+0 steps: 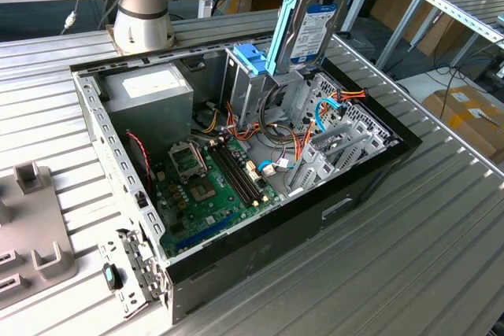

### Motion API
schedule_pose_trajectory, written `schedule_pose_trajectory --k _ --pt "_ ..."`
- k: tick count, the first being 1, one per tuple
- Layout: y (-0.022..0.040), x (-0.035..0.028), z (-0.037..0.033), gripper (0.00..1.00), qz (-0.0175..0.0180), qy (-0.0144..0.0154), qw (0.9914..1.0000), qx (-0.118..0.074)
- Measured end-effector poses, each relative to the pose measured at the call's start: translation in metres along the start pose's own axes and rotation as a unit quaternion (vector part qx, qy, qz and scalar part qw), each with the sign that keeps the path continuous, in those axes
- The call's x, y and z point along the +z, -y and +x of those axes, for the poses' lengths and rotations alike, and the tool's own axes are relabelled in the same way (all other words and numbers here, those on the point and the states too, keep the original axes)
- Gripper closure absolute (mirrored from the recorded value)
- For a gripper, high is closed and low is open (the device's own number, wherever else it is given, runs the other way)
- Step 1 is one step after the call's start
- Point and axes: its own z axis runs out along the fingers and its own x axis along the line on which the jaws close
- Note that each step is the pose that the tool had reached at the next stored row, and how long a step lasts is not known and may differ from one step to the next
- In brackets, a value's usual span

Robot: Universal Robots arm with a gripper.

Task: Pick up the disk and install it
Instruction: 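Pick up the disk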

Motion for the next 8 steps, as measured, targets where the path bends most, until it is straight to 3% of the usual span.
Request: schedule_pose_trajectory --k 8 --pt "0.0001 -0.0001 0.0033 0.65 0.0000 -0.0001 1.00000 0.000"
